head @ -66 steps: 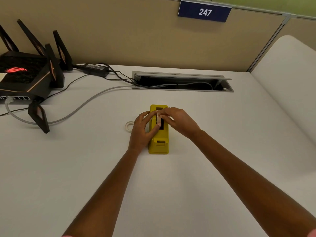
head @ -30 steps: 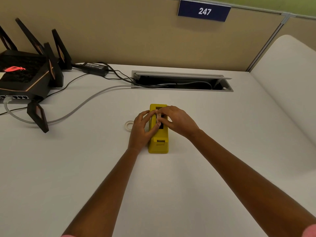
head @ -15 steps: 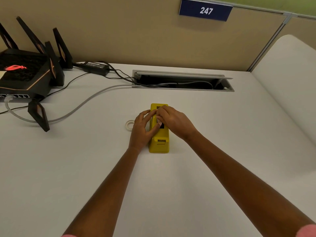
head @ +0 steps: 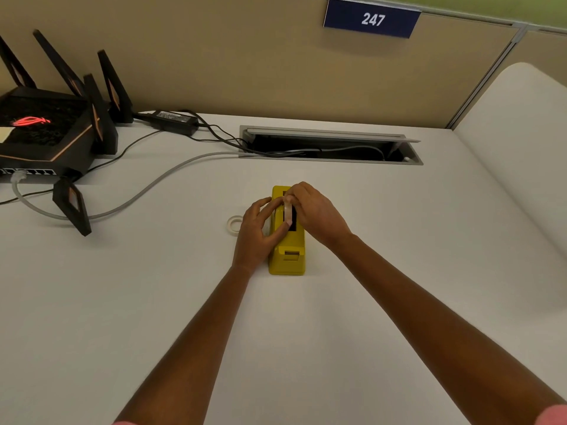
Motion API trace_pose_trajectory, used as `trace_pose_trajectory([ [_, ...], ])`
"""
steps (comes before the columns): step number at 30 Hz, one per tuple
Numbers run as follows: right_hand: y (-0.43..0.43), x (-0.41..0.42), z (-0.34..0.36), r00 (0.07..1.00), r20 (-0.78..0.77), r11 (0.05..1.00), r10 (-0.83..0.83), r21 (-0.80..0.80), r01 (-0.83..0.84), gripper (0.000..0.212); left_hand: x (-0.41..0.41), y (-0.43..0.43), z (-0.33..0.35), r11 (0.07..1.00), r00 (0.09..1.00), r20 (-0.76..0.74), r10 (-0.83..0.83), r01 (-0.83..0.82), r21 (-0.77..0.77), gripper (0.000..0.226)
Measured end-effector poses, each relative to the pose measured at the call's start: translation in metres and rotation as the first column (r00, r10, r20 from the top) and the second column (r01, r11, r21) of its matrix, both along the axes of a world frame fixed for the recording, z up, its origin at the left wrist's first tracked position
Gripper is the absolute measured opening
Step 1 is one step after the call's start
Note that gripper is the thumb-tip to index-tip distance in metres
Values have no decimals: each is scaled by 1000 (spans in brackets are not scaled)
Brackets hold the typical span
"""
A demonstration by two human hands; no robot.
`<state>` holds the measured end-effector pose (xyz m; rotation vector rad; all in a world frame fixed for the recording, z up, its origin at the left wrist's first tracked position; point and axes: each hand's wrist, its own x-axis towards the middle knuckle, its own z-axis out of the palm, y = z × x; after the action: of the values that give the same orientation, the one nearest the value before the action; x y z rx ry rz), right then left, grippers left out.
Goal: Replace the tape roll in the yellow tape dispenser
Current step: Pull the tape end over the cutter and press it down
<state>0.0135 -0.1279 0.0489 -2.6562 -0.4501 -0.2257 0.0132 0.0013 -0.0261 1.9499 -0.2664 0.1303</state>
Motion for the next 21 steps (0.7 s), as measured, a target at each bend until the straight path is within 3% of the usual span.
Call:
trace_pose_trajectory([
  [8, -10, -9, 6, 991, 28, 983, 127, -135, -123, 23, 2, 0, -1, 1000, 1000, 7, 2, -2, -8, 57],
  [21, -7, -10, 9, 969, 85, 919, 230, -346, -188, 23, 2, 0, -3, 1000, 1000, 20, -8, 8, -5, 61],
])
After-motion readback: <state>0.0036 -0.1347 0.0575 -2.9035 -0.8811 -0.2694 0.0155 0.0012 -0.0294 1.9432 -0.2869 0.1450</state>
